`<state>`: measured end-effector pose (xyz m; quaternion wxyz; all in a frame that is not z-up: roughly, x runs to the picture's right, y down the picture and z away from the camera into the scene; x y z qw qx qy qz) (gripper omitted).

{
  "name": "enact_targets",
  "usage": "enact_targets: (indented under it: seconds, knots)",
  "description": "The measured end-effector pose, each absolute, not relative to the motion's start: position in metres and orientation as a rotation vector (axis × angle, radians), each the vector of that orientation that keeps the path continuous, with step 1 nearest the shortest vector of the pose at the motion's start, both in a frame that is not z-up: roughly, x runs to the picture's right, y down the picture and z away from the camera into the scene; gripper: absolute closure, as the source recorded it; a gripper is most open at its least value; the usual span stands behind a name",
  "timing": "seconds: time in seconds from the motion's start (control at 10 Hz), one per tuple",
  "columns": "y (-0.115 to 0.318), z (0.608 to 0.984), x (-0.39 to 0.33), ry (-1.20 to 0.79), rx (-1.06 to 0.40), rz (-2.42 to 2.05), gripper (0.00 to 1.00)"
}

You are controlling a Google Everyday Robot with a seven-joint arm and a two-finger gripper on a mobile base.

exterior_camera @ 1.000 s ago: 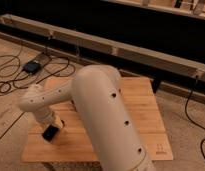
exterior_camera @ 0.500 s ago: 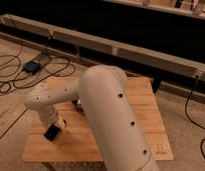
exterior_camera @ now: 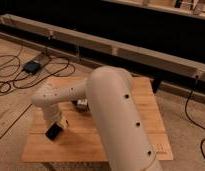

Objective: Place the eraser on the white sponge

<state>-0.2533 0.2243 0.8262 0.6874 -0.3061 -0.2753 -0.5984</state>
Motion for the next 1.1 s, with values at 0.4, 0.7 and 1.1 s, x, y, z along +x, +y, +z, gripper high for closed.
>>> enact_targets:
  seconds: [0.4,0.7,1.1]
  knots:
    - [0.2242,0.8311,-0.2527,-0.628,-0.690,-1.339,0.43]
    - [0.2240,0.8327,-0.2571,-0.634,-0.686,-1.352,0.73]
    - [0.2217,0.8327,-0.2583,-0.637,-0.679,-1.367,1.00]
